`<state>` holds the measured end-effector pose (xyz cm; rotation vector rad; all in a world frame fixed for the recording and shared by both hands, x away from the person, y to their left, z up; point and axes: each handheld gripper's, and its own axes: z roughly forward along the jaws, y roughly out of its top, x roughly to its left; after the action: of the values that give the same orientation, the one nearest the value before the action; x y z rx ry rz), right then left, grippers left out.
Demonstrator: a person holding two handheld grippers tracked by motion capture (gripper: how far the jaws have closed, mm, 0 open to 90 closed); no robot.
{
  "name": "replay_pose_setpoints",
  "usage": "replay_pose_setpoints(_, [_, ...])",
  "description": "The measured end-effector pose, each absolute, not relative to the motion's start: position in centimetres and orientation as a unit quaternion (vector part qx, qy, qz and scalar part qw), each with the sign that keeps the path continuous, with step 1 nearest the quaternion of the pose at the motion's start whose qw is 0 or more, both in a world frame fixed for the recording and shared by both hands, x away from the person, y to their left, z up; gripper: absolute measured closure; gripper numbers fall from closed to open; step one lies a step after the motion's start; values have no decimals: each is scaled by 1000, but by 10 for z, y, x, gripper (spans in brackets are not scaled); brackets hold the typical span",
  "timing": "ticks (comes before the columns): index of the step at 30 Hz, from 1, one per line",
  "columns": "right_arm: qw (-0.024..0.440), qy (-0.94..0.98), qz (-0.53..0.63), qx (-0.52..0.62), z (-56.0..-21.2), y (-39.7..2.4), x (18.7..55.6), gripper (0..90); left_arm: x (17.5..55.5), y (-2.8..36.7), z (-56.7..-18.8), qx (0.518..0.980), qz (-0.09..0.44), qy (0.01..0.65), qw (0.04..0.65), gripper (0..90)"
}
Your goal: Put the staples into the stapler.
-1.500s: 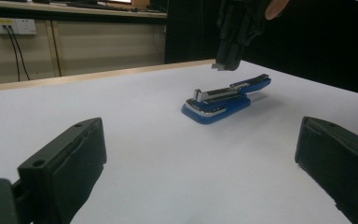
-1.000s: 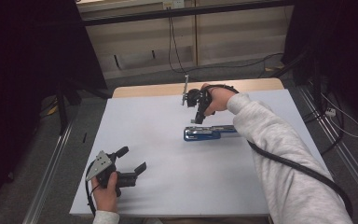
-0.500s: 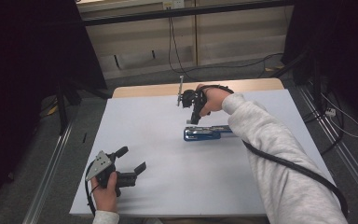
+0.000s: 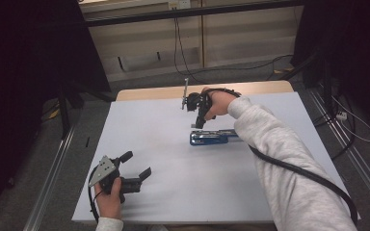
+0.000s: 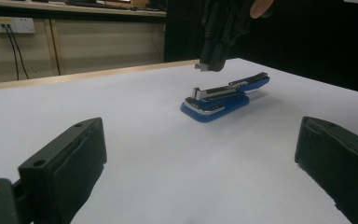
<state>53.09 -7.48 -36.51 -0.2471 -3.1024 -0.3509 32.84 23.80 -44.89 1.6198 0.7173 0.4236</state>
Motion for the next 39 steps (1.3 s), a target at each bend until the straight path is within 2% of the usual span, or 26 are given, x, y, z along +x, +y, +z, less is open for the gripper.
replay_pose_setpoints(39, [14, -988, -127, -88, -394, -81, 526, 784, 329, 237, -449, 706, 185, 307, 611, 21])
